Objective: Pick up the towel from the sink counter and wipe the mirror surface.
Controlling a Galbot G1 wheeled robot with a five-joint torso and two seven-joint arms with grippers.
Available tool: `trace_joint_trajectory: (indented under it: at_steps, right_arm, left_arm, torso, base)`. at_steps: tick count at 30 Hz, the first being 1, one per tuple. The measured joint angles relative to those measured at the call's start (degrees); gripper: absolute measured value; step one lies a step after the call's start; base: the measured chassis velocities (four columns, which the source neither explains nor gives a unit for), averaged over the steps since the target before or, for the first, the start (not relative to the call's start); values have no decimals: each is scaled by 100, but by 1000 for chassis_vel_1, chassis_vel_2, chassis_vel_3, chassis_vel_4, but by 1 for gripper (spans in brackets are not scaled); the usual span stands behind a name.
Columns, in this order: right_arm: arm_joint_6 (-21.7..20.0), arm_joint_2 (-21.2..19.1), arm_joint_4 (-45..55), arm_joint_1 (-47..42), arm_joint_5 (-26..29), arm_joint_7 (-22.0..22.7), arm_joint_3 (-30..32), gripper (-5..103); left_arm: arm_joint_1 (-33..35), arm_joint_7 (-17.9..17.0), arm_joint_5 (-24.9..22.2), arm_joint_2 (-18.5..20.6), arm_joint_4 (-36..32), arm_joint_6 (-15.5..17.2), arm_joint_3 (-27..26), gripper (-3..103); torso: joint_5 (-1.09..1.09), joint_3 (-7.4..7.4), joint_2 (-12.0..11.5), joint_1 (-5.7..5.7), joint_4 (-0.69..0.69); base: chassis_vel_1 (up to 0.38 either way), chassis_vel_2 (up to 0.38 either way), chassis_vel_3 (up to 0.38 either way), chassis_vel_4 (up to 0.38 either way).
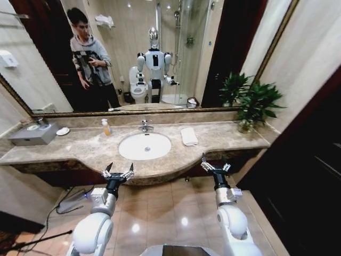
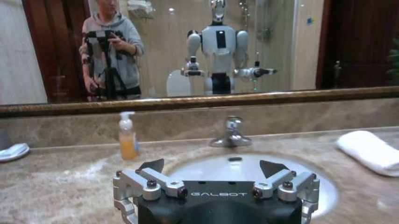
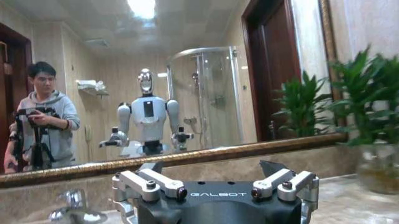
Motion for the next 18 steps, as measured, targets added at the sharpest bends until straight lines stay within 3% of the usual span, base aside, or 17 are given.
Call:
trace_joint_trajectory:
  at_steps: [4, 9, 13, 16, 18]
  right_arm:
    - [-37, -186, -33, 93, 158, 21, 46, 100]
    - [-266, -355, -35, 148, 425, -10, 8, 100]
    - [-689, -483, -70, 288, 532, -13, -50, 100]
    - [-1329, -778, -247, 688, 855, -7, -164, 100]
    - [-1423, -851, -315, 815, 940, -7, -197, 100]
  left_arm:
    - [-1, -1, 0, 1, 0, 0, -1, 100]
    - [-1, 0, 0, 0, 0, 0, 0, 100]
    - [1, 0, 0, 0, 0, 0, 1, 100]
    - [3, 0, 0, -1, 0, 0, 1, 100]
    - [2, 1, 0, -1, 0, 0, 1, 100]
  torso:
    - [-4, 2, -2, 7, 1]
    - [-1, 1, -2, 4, -4]
    - [0, 0, 0, -2, -3]
    - [1, -1, 1, -5, -1]
    - [0, -1, 2, -5, -1]
  base:
    - [-43, 298, 37, -225]
    - [-53, 36, 18, -2]
    - [-27, -40, -6, 29]
    - [18, -63, -3, 69]
    - [8, -28, -3, 26]
